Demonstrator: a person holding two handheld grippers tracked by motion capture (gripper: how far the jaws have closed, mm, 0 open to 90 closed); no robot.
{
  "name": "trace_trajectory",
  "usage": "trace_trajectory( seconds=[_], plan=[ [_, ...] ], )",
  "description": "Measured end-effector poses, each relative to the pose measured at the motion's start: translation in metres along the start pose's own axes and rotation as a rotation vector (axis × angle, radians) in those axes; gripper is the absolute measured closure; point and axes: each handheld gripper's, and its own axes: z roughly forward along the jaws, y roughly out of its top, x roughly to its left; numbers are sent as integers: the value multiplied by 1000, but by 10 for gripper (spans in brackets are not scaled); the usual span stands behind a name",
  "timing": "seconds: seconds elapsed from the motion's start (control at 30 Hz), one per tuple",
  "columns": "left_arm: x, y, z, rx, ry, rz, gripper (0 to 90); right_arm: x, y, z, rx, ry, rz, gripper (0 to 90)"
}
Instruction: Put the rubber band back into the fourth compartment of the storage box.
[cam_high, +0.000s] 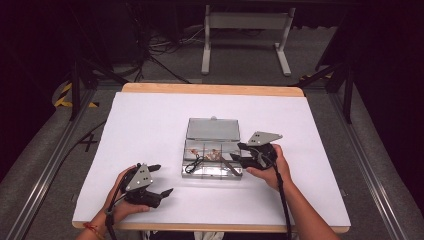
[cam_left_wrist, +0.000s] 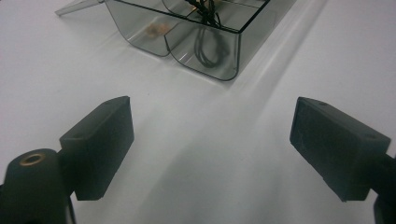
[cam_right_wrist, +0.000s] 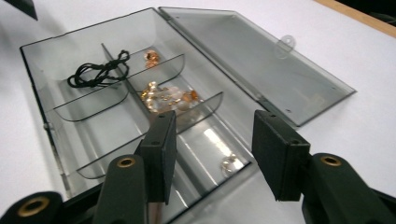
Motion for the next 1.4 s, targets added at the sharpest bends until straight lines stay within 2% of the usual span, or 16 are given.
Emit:
trace_trajectory(
  seconds=[0.13, 0.3, 0.47, 0.53, 0.57, 0.67, 0.7, 0.8, 0.83, 0.97, 1.03, 1.13, 1.2, 1.3, 1.4],
  plan=[
    [3, 0, 0, -16, -5, -28, 155, -9, -3, -6, -8, -12, 22, 505],
    [4, 3, -1, -22, -3, -22, 188, -21, -9, -14, -52, -35, 61, 506],
    [8, 8, 0, -27, 2, -25, 244, -33, -18, -24, -60, -50, 118, 504],
    [9, 9, 1, -36, 2, -29, 278, -38, -21, -27, -66, -60, 130, 503],
    [11, 11, 0, -31, 17, -13, 292, -39, -22, -28, -67, -66, 137, 504],
    [14, 15, 0, -31, 35, -2, 354, -43, -26, -30, -76, -80, 160, 505],
    [15, 17, 1, -38, 28, -12, 385, -44, -27, -31, -74, -78, 166, 505],
    [17, 24, 3, -20, 58, 8, 480, -45, -30, -33, -72, -75, 177, 511],
    [18, 25, 5, -16, 57, 12, 515, -45, -30, -34, -72, -79, 176, 514],
    [23, 30, 14, 14, 60, 40, 606, -46, -29, -31, -76, -81, 171, 531],
    [28, 34, 21, 22, 53, 40, 667, -47, -27, -27, -76, -75, 169, 553],
    [34, 40, 30, 42, 63, 50, 750, -48, -23, -22, -74, -55, 179, 588],
    [39, 45, 34, 40, 54, 38, 781, -49, -20, -19, -74, -55, 181, 605],
    [42, 50, 39, 52, 76, 50, 819, -51, -15, -12, -76, -32, 186, 639],
    [45, 52, 44, 59, 72, 45, 849, -57, -10, -3, -68, -9, 221, 683]
  ],
)
